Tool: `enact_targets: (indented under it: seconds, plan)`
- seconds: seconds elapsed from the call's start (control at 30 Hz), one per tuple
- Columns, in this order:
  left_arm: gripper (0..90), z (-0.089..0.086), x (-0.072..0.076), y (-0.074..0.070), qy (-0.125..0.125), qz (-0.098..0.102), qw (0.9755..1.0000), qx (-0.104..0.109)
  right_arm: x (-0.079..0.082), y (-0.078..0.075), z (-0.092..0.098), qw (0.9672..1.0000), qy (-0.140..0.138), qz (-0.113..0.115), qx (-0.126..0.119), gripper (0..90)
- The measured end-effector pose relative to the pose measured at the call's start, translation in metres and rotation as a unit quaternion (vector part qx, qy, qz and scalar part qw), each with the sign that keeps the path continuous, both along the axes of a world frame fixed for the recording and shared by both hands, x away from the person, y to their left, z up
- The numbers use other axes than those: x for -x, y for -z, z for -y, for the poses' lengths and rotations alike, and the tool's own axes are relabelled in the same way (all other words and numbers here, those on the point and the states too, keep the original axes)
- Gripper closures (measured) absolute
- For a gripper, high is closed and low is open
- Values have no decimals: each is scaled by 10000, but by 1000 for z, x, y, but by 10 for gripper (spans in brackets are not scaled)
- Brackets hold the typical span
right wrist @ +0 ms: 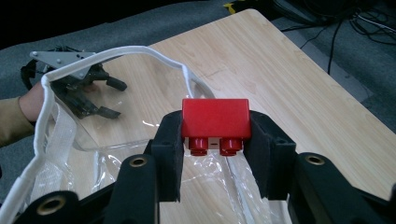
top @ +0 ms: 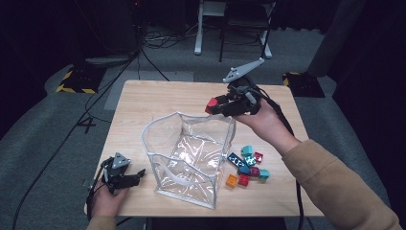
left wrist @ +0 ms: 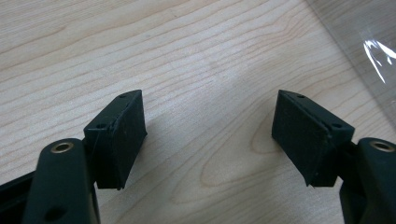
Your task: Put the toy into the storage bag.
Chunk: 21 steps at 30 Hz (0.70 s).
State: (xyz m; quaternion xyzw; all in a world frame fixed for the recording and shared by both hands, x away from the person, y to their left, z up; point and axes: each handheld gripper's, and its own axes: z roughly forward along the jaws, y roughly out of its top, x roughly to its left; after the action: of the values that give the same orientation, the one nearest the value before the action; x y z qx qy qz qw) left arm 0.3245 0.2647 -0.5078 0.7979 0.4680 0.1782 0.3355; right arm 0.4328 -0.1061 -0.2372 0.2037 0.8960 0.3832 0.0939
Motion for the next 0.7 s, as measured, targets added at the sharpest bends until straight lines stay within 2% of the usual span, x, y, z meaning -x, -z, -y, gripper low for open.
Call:
enact_targets:
  seconds: [0.37, 0.4, 0.5, 0.6, 0.7]
  plan:
    - [261, 0, 0, 0, -18, 4, 10000, 4, -3, 7, -35, 9996, -172, -128, 170, 585]
    - [256, 1, -1, 0, -18, 1, 10000, 1, -4, 11, -43, 9992, -232, -160, 281, 585]
    - [253, 1, -1, 0, -28, -1, 10000, 1, -4, 15, -51, 9988, -265, -199, 372, 585]
    - [252, 1, -1, 0, -29, -4, 10000, 2, -5, 19, -61, 9980, -336, -274, 466, 585]
    - [252, 1, -1, 0, -30, -5, 10000, 3, -6, 27, -78, 9963, -429, -467, 578, 585]
